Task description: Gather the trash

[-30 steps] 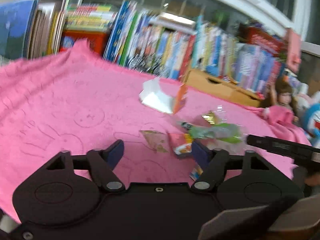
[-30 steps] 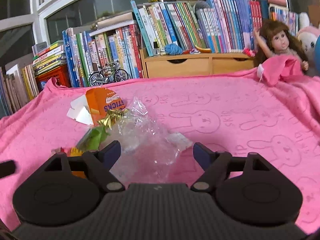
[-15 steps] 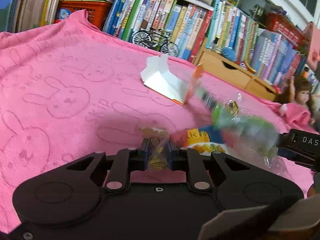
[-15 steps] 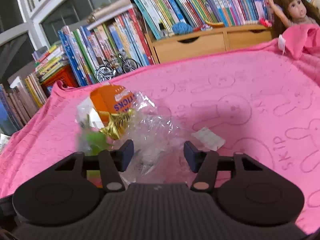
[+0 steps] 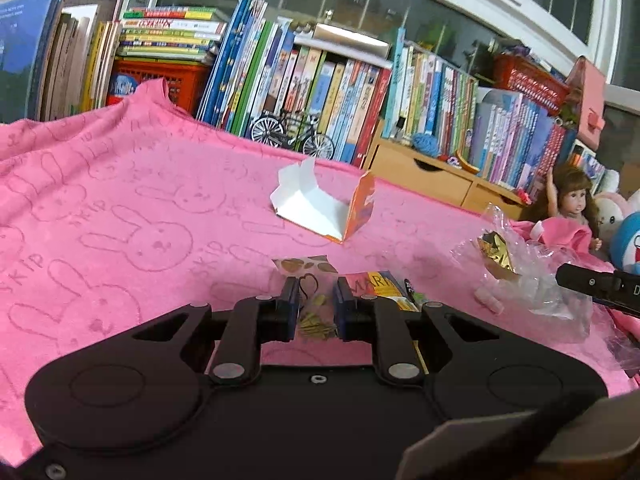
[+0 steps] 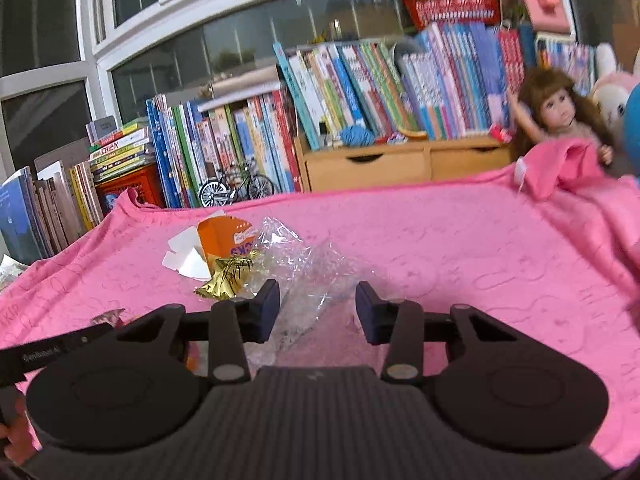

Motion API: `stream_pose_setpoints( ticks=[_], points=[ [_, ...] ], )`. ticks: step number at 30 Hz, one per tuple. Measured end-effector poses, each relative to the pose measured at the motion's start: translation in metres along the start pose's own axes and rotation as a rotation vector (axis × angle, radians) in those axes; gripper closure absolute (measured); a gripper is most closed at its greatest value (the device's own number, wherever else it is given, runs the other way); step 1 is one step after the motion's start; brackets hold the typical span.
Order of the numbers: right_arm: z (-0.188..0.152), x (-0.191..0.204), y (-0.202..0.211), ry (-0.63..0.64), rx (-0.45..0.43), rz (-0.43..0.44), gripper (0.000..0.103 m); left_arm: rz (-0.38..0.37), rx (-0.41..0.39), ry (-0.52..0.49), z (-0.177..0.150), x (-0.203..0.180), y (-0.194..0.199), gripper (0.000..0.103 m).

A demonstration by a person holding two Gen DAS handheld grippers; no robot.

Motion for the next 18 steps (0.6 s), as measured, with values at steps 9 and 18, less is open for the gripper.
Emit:
stream_pose_setpoints(
  ticks=[9,18],
  points=[
    [-0.007,-0.001,0.028,0.042,-0.032,-0.01,0.057,-0.005,-0.021,-0.04,-0.002,-0.003,0.023,0.07],
    [-0.032,-0.003,0.037,0.026,-0.005,-0.01,0.057,0.028,0.085,0.07,-0.026,0.022,-0.004,0.06]
  ],
)
Point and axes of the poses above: each gripper's, at about its wrist camera, not at the fingertips, and y roughly against the way its jaws point, x to its left, z to its top, the point moved 10 cm from there along -y, roughly the way its jaws point, and after that the axes turned 2 degrees about x, right-handed, at the moved point
